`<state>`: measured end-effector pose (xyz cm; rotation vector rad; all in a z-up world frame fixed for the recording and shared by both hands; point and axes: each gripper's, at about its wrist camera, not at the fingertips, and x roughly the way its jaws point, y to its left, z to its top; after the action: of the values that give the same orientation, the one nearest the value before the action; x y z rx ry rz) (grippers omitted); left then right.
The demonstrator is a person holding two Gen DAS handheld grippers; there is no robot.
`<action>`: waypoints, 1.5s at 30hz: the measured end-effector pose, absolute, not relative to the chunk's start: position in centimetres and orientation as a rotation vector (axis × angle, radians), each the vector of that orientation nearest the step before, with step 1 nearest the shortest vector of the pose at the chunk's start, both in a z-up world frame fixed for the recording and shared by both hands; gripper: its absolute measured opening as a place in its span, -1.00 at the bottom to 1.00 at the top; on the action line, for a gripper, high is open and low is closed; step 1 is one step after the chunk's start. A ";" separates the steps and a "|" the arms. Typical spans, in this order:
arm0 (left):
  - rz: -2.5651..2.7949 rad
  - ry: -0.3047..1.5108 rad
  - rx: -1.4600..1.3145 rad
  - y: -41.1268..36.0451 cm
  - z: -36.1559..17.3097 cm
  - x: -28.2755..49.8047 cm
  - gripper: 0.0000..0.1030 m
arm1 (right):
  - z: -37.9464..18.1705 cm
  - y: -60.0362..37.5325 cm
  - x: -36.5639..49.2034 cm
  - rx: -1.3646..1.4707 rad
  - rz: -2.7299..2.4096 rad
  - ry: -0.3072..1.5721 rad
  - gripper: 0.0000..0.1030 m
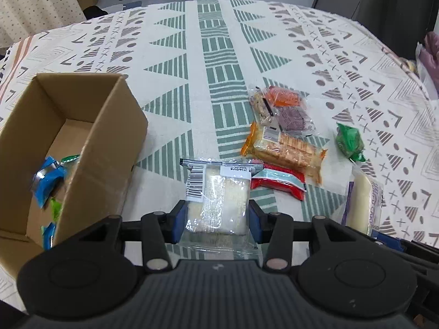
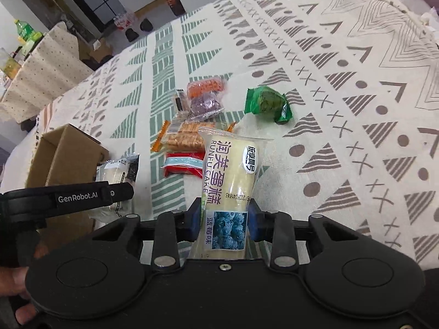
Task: Organize snacks
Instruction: 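Grasp the clear white rice-cake packet with the left gripper while the right gripper grasps the white cake bar, then carry both packets over the cardboard box and open both grippers to drop them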
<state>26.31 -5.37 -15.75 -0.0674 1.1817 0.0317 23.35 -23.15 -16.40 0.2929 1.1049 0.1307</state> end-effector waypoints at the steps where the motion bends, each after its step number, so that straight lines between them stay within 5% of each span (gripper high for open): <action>1: 0.031 1.173 -0.066 -5.4 -15.4 26.1 -0.12 | -16.1 -23.2 23.2 0.297 0.129 1.097 -0.37; 45: 0.212 0.932 -0.235 9.2 -3.7 19.8 -0.12 | -6.2 -10.2 21.8 0.151 0.374 0.872 -0.38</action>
<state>19.84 9.16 -3.74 -0.2350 0.9317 0.2120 21.76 -10.22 -6.18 0.1507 0.8720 0.3742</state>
